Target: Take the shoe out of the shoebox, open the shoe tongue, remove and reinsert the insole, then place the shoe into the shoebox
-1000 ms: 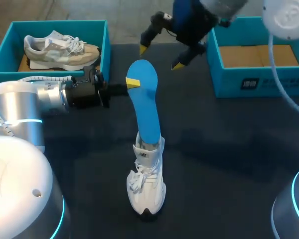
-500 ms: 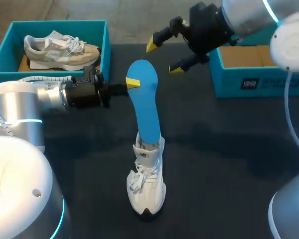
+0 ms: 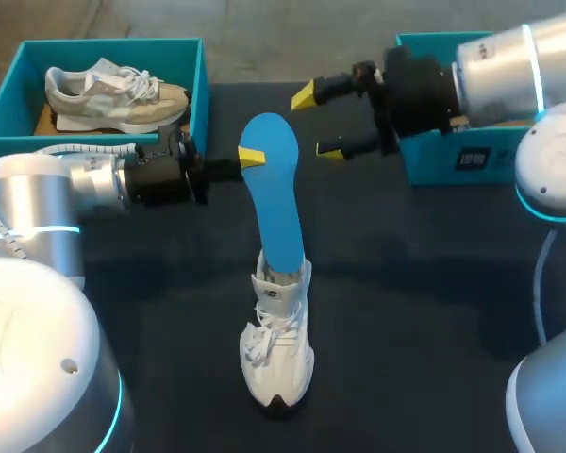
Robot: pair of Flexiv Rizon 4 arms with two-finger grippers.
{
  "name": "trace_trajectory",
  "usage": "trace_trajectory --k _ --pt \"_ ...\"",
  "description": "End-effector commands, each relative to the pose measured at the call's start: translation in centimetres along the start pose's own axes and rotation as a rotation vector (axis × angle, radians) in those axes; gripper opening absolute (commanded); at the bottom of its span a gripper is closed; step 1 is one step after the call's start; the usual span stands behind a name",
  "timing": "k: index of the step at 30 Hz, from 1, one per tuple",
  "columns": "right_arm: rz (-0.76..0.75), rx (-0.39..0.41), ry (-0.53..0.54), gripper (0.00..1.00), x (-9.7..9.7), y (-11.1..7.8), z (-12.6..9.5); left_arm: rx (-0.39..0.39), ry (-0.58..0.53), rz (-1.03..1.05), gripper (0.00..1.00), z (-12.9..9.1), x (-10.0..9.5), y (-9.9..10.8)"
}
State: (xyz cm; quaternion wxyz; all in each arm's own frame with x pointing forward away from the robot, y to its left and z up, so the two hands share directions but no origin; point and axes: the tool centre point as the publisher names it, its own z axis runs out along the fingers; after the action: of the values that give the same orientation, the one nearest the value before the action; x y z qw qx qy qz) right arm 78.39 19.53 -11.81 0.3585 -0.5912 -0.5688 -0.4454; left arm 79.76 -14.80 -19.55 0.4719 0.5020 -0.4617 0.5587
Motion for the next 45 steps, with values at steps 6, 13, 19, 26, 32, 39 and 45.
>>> trace_trajectory --k 6,13,19,26,32,39,45 --pt "0.068 0.026 0.165 1.0 -1.0 0.2 0.2 -0.001 -0.004 -0.001 0.0 -0.1 0.1 0.1" --pt "0.148 0.05 0.15 1.0 -1.3 0.1 0.2 -0.001 -0.004 -0.001 0.0 -0.1 0.1 0.1" --pt "0.175 0.05 0.149 1.0 -1.4 -0.1 0.1 0.004 0.019 0.052 0.0 -0.1 0.5 -0.2" --pt "0.175 0.05 0.149 1.0 -1.4 -0.1 0.1 0.042 0.126 0.355 0.0 -0.3 3.7 -2.1" --pt "0.175 0.05 0.149 1.0 -1.4 -0.1 0.1 0.059 0.205 0.781 0.0 -0.9 7.5 -2.7" --pt "0.175 0.05 0.149 1.0 -1.4 -0.1 0.1 0.103 0.223 1.091 0.0 -2.1 9.1 -3.0" --pt "0.175 0.05 0.149 1.0 -1.4 -0.1 0.1 0.156 0.263 1.337 0.0 -3.0 8.4 -3.3"
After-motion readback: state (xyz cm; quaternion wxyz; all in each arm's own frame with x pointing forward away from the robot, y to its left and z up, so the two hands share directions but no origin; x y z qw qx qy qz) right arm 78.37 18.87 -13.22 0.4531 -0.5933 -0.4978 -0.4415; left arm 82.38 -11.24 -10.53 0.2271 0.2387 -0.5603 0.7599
